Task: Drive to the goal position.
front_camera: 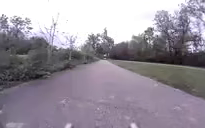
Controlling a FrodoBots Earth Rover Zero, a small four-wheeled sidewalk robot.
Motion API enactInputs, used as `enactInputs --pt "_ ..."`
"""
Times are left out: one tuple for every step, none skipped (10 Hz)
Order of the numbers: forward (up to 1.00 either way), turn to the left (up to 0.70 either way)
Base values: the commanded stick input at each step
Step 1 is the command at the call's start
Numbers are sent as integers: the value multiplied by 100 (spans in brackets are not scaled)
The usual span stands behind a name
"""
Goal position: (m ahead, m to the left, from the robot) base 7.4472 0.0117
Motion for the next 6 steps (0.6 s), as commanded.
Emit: enactInputs --pt "70 0" --pt "70 0" --pt "70 0" --pt "70 0" --pt "70 0" --pt "70 0"
